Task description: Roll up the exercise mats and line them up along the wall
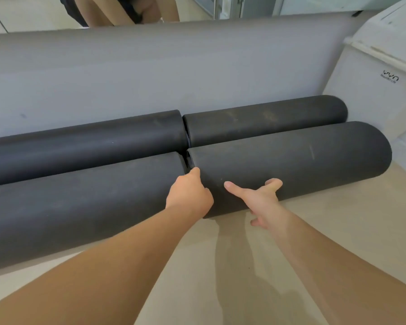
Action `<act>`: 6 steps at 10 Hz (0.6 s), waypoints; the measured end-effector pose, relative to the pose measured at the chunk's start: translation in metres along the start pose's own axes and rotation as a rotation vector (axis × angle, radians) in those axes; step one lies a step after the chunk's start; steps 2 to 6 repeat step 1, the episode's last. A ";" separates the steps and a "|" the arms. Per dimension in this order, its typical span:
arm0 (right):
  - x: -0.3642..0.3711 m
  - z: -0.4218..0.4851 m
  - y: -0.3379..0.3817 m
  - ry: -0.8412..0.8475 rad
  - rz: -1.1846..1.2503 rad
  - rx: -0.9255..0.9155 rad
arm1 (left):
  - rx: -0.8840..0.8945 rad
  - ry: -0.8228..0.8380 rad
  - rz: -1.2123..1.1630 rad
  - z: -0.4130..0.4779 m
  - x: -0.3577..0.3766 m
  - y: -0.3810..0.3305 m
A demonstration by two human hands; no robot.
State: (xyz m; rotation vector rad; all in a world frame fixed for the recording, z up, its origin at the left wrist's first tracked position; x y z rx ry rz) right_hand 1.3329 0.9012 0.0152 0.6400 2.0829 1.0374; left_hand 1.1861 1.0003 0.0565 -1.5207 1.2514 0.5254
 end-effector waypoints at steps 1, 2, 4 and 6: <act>-0.011 -0.003 -0.001 -0.065 -0.006 -0.042 | 0.009 -0.040 -0.156 0.003 -0.005 0.006; -0.011 -0.003 -0.001 -0.065 -0.006 -0.042 | 0.009 -0.040 -0.156 0.003 -0.005 0.006; -0.011 -0.003 -0.001 -0.065 -0.006 -0.042 | 0.009 -0.040 -0.156 0.003 -0.005 0.006; -0.011 -0.003 -0.001 -0.065 -0.006 -0.042 | 0.009 -0.040 -0.156 0.003 -0.005 0.006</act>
Point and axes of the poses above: each hand's wrist, its own z-axis towards the middle knuckle, its own x-axis out of the palm, y = z × x, the point moved 1 cm from there along z, towards the middle knuckle, and after that the axes turned 14 degrees about -x, right-handed, at the moved point
